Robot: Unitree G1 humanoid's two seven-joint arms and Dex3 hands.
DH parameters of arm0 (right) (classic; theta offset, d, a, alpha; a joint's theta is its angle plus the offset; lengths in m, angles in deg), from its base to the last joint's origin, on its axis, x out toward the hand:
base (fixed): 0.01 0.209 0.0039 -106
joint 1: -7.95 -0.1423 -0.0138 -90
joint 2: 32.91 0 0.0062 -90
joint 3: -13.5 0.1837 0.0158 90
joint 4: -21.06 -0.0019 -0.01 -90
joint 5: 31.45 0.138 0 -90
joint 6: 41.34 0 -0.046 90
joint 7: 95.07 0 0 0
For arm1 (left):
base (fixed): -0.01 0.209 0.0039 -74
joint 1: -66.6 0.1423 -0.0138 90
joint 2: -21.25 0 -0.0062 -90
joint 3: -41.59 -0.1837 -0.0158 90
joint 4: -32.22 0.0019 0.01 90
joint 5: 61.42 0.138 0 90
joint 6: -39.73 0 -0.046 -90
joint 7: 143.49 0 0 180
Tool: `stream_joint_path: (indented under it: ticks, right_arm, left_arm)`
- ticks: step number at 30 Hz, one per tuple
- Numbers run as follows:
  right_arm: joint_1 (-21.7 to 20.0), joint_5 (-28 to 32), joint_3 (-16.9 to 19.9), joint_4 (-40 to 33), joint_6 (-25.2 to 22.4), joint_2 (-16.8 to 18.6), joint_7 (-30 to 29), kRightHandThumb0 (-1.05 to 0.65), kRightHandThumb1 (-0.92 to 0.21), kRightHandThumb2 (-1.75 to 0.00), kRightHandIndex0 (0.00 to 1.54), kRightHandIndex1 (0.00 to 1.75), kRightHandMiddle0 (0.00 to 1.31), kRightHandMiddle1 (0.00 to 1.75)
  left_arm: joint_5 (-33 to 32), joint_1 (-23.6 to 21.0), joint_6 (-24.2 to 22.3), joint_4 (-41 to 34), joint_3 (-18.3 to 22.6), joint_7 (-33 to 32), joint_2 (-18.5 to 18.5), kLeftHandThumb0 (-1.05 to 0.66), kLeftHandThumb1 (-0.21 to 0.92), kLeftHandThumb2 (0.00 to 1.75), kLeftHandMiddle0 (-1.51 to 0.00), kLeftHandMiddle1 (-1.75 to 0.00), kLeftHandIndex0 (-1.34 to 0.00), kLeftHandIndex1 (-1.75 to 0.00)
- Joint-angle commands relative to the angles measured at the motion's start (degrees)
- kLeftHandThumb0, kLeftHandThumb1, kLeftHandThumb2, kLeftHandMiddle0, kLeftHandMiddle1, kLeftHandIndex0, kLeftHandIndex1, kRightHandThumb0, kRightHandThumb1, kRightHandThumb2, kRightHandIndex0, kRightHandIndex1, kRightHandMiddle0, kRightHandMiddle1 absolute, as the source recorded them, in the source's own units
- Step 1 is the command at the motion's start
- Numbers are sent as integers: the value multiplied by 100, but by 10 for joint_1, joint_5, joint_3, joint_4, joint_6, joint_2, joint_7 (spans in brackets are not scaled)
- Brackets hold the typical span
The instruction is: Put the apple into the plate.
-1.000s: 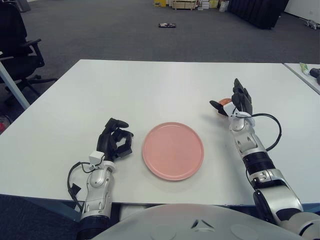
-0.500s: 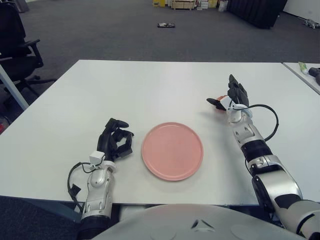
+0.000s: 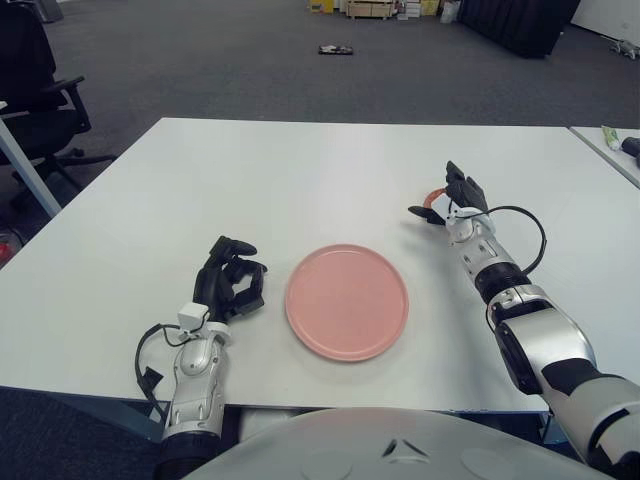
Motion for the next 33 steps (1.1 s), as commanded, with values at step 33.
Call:
stream_joint_path:
  ticks: [33]
  right_arm:
    - [-34,27,8,126,-14,9,17,-90,-78,-32,0,0,0,0]
  left_arm:
    - [1,16,-6,-19,1,-2,-4,-1,43,112,-59,-150,-40,-175]
